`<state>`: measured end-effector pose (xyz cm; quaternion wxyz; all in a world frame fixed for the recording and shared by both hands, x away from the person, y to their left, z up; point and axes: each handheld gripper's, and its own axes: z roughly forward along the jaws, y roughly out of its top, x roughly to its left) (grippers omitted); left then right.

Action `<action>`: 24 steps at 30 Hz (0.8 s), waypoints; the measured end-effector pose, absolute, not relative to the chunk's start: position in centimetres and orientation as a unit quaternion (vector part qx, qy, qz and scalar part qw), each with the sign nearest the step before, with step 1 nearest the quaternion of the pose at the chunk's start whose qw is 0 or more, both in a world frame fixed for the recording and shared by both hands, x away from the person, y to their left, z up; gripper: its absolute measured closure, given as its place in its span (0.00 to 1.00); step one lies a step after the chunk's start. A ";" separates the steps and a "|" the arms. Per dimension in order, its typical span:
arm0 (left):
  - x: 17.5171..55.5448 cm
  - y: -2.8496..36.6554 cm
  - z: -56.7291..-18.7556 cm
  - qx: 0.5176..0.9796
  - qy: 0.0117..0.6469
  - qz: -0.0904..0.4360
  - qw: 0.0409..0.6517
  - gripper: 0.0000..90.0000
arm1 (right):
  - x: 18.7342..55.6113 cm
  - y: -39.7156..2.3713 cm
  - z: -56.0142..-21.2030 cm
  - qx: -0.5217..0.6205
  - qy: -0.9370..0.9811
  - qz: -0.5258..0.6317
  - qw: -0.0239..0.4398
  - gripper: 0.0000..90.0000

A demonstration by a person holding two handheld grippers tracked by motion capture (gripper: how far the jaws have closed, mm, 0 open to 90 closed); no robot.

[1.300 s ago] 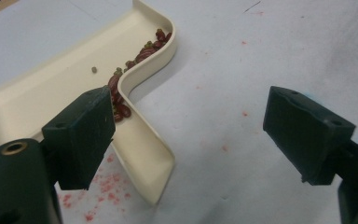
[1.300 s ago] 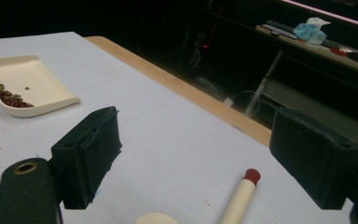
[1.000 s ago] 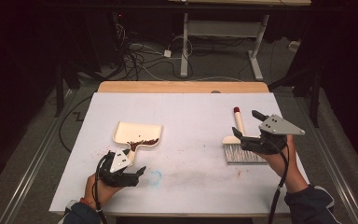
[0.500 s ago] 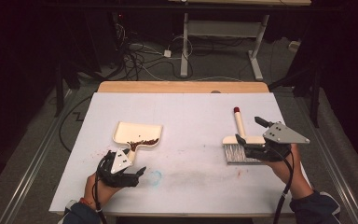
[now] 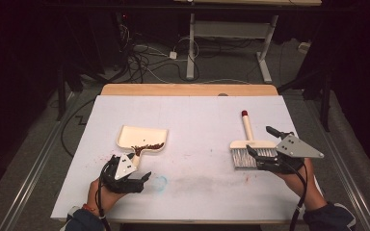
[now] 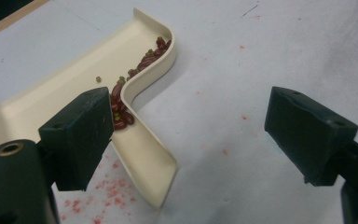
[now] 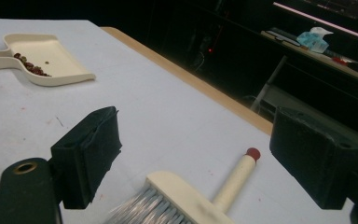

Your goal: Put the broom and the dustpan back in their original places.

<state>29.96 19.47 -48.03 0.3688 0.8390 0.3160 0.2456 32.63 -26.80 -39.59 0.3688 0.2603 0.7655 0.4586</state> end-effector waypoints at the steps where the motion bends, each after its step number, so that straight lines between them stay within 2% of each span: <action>1: 30.0 19.5 -48.0 0.840 0.315 0.246 0.367 0.17 | 32.5 -26.9 -39.7 0.261 0.766 0.457 0.368 0.19; 14: 29.9 19.3 -48.0 0.840 0.313 0.248 0.368 0.17 | 30.9 -28.4 -41.0 0.274 0.754 0.455 0.387 0.19; 24: 30.0 19.3 -48.0 0.839 0.311 0.247 0.371 0.17 | 29.8 -29.4 -42.5 0.272 0.764 0.445 0.380 0.19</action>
